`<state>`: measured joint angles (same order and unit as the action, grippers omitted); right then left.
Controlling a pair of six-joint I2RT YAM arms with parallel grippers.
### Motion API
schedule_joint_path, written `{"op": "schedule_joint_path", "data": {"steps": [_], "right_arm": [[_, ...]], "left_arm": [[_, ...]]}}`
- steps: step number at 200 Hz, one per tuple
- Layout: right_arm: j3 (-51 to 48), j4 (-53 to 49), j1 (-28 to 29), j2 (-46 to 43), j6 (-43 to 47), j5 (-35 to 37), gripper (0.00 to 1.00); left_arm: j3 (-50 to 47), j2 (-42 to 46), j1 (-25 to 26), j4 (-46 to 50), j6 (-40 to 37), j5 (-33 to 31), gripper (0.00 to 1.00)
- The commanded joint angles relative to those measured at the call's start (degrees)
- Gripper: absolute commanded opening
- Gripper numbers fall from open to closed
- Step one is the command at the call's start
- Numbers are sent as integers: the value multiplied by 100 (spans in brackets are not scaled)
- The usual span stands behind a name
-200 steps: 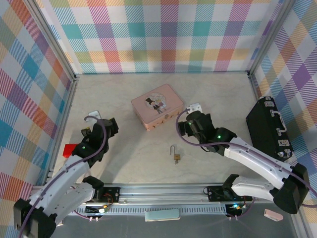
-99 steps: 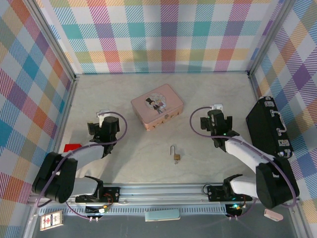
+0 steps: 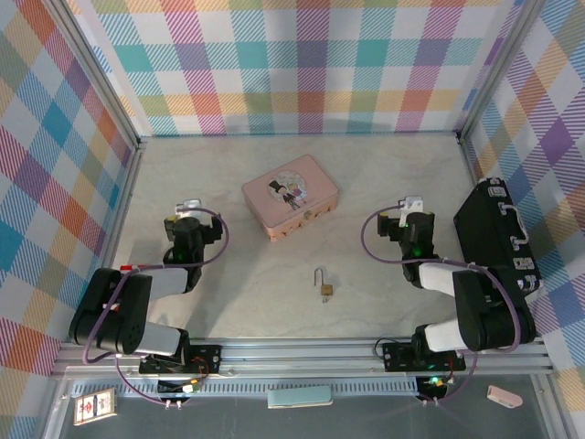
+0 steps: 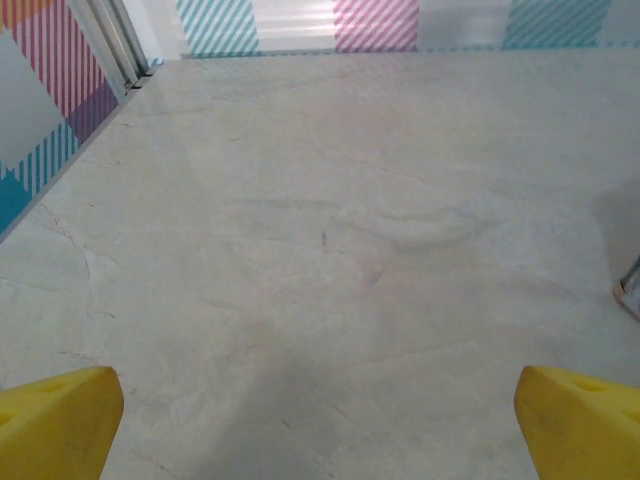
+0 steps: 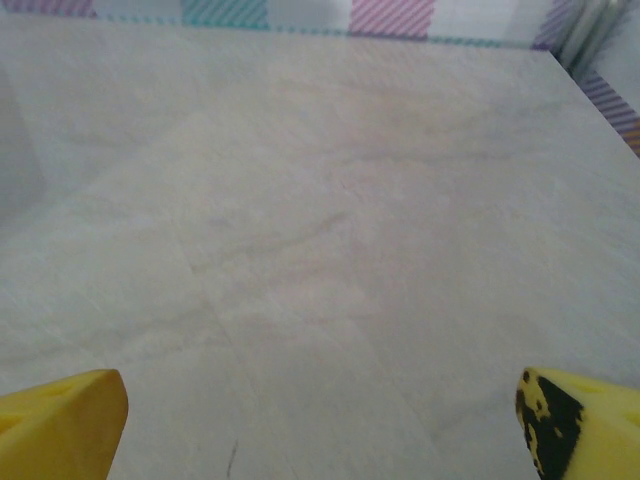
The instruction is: Unlock the padlock with the key
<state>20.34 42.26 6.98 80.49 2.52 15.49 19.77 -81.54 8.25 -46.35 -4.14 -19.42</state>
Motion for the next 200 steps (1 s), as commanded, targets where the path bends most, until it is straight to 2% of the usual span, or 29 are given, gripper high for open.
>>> {"op": "schedule_joint_path", "data": {"steps": [1, 13, 21, 26, 32, 164, 183, 200], "right_arm": [[-153, 1082, -307, 355, -239, -781, 99], [-14, 1119, -407, 672, -366, -726, 99], [191, 925, -423, 818, -406, -652, 99], [291, 522, -480, 729, -459, -792, 99], [252, 664, -585, 738, -486, -983, 99], [252, 636, -591, 731, -468, -986, 99], [383, 388, -604, 731, -306, -1482, 99], [367, 420, -612, 717, -328, -1432, 99]], "left_arm": [[-208, -693, -235, -1250, 322, 560, 100], [109, -941, -234, -997, 248, 620, 100], [414, -850, -271, -126, 388, 600, 100], [320, -830, -317, -292, 411, 668, 100], [289, -908, -324, -515, 430, 488, 100], [273, -890, -302, -489, 427, 473, 100], [277, -885, -307, -490, 433, 469, 100], [274, -888, -307, -489, 431, 472, 100]]}}
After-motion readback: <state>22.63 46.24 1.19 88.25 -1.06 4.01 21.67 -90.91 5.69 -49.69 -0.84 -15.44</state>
